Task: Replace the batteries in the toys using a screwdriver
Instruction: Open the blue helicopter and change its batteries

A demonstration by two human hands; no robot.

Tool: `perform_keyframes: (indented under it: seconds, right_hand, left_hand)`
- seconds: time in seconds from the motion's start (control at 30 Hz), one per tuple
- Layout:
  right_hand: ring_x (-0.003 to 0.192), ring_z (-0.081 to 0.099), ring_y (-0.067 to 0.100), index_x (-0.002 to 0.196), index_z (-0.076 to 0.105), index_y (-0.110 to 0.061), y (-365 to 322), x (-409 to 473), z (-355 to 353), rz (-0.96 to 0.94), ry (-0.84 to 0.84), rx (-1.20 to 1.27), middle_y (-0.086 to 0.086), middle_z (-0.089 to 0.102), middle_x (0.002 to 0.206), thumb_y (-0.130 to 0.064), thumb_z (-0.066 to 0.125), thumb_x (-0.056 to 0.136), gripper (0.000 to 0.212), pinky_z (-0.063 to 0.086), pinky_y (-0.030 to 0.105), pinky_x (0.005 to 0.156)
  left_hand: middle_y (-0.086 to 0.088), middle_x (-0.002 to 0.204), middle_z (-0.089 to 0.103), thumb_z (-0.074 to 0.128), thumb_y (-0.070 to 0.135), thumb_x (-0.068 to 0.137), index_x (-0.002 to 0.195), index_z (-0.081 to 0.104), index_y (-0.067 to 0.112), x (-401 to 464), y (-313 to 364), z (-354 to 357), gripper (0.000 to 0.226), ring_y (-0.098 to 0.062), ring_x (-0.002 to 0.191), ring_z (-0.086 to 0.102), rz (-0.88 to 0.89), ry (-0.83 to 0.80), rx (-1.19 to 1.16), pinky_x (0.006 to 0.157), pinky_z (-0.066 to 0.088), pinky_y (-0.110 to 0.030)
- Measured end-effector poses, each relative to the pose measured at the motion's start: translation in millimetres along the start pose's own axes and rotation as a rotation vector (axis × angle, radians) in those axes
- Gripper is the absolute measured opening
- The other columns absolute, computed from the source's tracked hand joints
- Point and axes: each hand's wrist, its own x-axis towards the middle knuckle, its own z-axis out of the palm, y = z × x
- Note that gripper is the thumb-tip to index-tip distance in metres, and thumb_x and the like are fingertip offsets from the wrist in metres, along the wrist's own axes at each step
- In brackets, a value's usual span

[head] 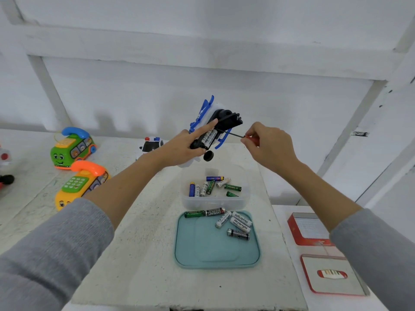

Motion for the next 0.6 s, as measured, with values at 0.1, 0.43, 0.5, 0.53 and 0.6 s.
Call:
perform_keyframes:
  seconds: [0.1, 0.43, 0.5, 0.53, 0.6]
  right_hand:
    - [0.077, 0.059, 0.026, 0.094, 0.061, -0.009, 1.0, 3.7, 0.5, 0.017, -0.014, 0.003, 0.004, 0.068, 0.083, -0.029, 0.056, 0.09, 0.021, 0.039, 0.029, 0.065]
    - [0.071, 0.058, 0.023, 0.076, 0.063, -0.011, 6.9, 14.2, 2.1, 0.117, -0.063, 0.065, 0.002, 0.066, 0.07, -0.022, 0.061, 0.081, 0.012, 0.036, 0.026, 0.063]
    - [0.07, 0.057, 0.022, 0.075, 0.063, -0.011, 8.0, 13.7, 3.0, 0.12, -0.076, 0.077, 0.002, 0.066, 0.07, -0.021, 0.061, 0.08, 0.012, 0.037, 0.026, 0.062]
    - [0.069, 0.057, 0.022, 0.075, 0.062, -0.011, 8.6, 13.1, 3.9, 0.121, -0.084, 0.082, 0.001, 0.065, 0.069, -0.021, 0.061, 0.08, 0.012, 0.037, 0.026, 0.062]
    - [0.069, 0.057, 0.021, 0.073, 0.061, -0.012, 10.8, 11.9, 5.5, 0.127, -0.095, 0.101, 0.001, 0.065, 0.068, -0.021, 0.061, 0.08, 0.011, 0.036, 0.025, 0.06]
  left_hand:
    - [-0.011, 0.087, 0.039, 0.054, 0.02, 0.096, 0.136, 0.007, 0.063, 1.9, 0.9, 0.0, 0.075, -0.018, 0.072, 0.037, 0.008, -0.012, 0.012, 0.063, 0.033, -0.013]
    - [0.001, 0.081, 0.035, 0.054, 0.024, 0.096, 0.131, 0.005, 0.07, 9.5, -8.9, -0.5, 0.076, -0.031, 0.086, 0.044, -0.012, -0.071, 0.081, 0.068, 0.032, -0.017]
    - [0.001, 0.08, 0.035, 0.054, 0.024, 0.096, 0.131, 0.005, 0.07, 9.4, -11.1, -0.4, 0.076, -0.031, 0.086, 0.044, -0.014, -0.089, 0.096, 0.069, 0.032, -0.02]
    - [0.002, 0.08, 0.035, 0.054, 0.025, 0.096, 0.131, 0.005, 0.07, 9.2, -11.4, -0.6, 0.075, -0.03, 0.086, 0.044, -0.017, -0.096, 0.103, 0.07, 0.032, -0.021]
    - [0.002, 0.081, 0.035, 0.054, 0.025, 0.096, 0.132, 0.006, 0.068, 9.4, -10.7, -1.1, 0.074, -0.027, 0.085, 0.044, -0.015, -0.108, 0.114, 0.071, 0.032, -0.021]
